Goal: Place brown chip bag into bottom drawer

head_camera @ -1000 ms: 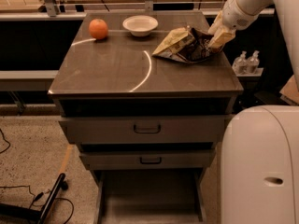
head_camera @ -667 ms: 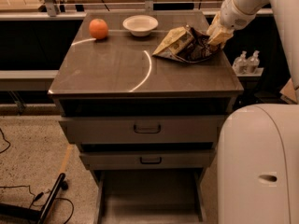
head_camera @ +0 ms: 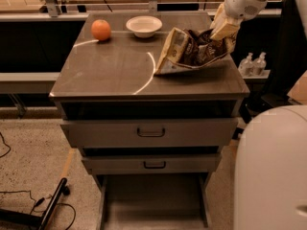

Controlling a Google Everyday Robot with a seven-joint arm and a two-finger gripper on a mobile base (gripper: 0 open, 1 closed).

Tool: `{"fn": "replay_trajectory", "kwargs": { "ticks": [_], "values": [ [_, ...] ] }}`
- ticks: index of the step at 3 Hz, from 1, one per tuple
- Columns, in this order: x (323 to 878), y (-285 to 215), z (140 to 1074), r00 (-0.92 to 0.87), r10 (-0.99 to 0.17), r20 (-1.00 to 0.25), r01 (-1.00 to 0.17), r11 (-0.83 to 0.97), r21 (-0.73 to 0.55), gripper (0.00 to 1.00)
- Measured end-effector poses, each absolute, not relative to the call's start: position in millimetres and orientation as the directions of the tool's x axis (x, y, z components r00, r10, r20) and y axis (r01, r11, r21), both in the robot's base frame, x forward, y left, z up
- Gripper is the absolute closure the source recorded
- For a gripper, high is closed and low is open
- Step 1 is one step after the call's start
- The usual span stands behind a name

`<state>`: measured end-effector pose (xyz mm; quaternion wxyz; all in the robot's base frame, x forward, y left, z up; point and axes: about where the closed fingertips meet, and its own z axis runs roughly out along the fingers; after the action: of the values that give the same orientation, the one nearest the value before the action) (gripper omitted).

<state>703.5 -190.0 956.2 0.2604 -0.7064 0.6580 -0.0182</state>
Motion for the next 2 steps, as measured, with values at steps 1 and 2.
{"fn": "replay_trajectory", "kwargs": {
  "ticks": [1, 2],
  "values": [
    [654, -160, 987, 0.192, -0.901, -0.388, -0.930, -0.041, -0.366, 1.00],
    [604, -127, 1005, 0.232, -0.868, -0.440, -0.935, -0.074, -0.347, 1.00]
  ]
}}
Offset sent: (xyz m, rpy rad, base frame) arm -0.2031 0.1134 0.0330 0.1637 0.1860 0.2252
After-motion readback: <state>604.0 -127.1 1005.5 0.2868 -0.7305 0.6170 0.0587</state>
